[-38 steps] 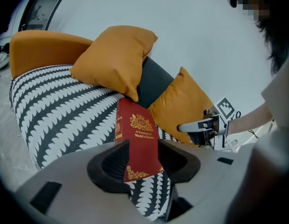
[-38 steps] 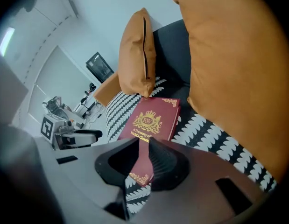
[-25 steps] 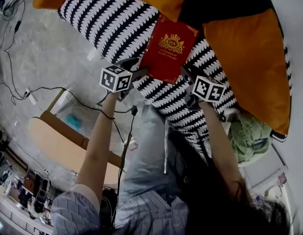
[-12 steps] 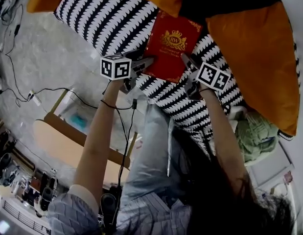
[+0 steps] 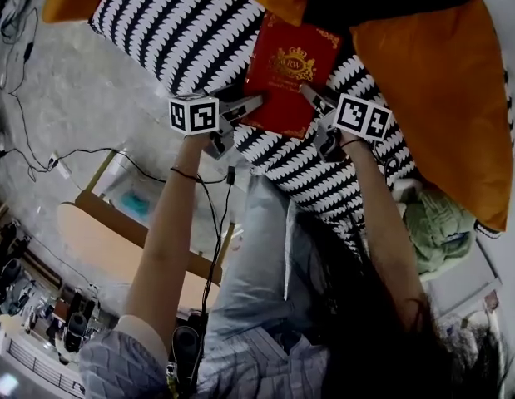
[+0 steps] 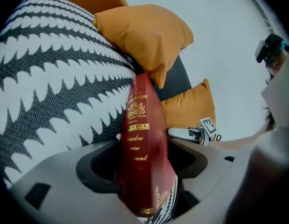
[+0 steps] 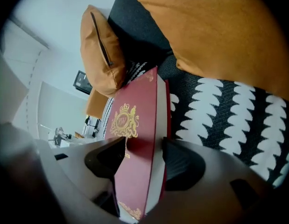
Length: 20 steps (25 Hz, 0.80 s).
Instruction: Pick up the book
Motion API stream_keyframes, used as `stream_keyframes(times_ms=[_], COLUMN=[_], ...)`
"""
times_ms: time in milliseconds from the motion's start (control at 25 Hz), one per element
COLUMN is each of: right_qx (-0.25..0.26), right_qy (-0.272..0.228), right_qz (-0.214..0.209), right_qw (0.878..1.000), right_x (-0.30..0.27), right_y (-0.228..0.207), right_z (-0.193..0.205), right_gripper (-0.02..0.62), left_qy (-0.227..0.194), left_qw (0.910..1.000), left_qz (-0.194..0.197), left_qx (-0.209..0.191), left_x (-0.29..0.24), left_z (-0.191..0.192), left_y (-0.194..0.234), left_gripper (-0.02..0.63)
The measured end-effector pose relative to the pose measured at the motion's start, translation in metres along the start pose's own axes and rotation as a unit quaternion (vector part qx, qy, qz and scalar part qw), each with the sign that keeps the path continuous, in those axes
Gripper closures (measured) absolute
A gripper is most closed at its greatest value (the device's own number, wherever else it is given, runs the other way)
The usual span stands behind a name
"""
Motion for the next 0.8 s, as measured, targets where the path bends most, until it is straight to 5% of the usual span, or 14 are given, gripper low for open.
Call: stream_keyframes(times_ms=[240, 800], right_qx=[0.021, 0.038], right_qy=[-0.027, 0.022], right_qz=[0.033, 0.051], right_qw=[0.999, 0.998], right_x=[0.006, 0.043], right_y=[0.006, 0.007], right_z=[0.001, 0.067], right_gripper=[0.354, 0.359], left_qy=[0.048, 0.060], left_qw=[0.9962, 0.9968], left_qz=[-0.043, -0.041], left_qx=[-0.058, -0.034], left_x=[-0.001, 0.025], left_z=[0.001, 0.074], left_y=[-0.008, -0.035], left_gripper=[0.295, 0.296])
Point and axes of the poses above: the fingertips, and each gripper's own axes: x backward along the fingers, y to its left, z out of its underside, the point moved 3 cm from there along x, backward along the fingers, and after that the axes turned 2 degrees about -x, right-handed, at the moved point
